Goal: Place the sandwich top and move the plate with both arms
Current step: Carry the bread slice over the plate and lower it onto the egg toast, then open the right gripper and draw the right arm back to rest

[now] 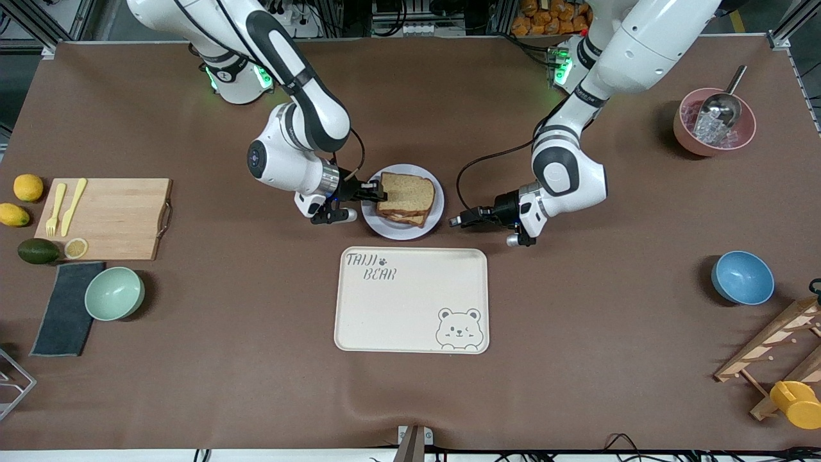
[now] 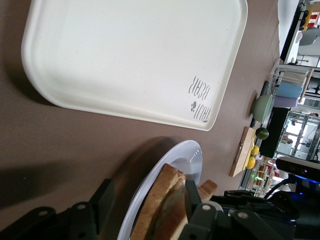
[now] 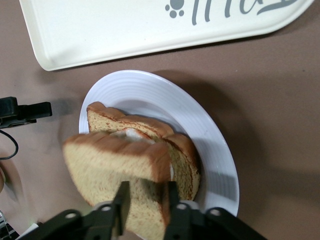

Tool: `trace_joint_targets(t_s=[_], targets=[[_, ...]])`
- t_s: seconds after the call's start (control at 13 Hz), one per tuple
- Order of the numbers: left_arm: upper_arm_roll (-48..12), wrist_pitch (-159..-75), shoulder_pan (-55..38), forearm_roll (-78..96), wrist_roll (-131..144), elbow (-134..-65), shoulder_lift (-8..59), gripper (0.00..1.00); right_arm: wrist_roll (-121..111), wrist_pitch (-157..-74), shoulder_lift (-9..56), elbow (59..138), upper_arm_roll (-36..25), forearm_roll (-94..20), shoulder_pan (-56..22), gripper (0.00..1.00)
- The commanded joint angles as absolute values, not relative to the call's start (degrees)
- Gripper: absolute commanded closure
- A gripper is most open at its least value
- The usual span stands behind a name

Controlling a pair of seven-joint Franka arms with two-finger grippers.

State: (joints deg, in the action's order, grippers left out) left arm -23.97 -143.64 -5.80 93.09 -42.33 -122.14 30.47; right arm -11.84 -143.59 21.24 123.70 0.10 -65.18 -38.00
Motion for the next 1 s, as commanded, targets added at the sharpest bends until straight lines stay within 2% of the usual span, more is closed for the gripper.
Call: trace_joint_targets(t_s=[0.0,0.31,0.61,0.92], targets=[[-24.5,-142.9,-5.3,94.7,-43.0,-123.2,29.4,0.35,-10.5,-144.4,20.5,124.2,-0.5,-66.5,-39.5,0.40],[-25.1,-142.9,-5.3,94.7,-43.0,-123.2,29.8,0.35,-10.2,-143.5,19.7,124.0,-0.9,-66.4,-38.1,0.40],[-25.6,-142.8,-5.3,94.8,-43.5,-123.7,30.6,0.38,-9.9,-136.6,18.7,121.2,-2.0,-64.7,-33.8,0.40],[-26.5,-141.4,-5.3,94.8,-45.3,-124.2,31.0,0.40,-1.3,-124.8,18.7,113.7,-8.2,-49.9,-31.4,0.40]])
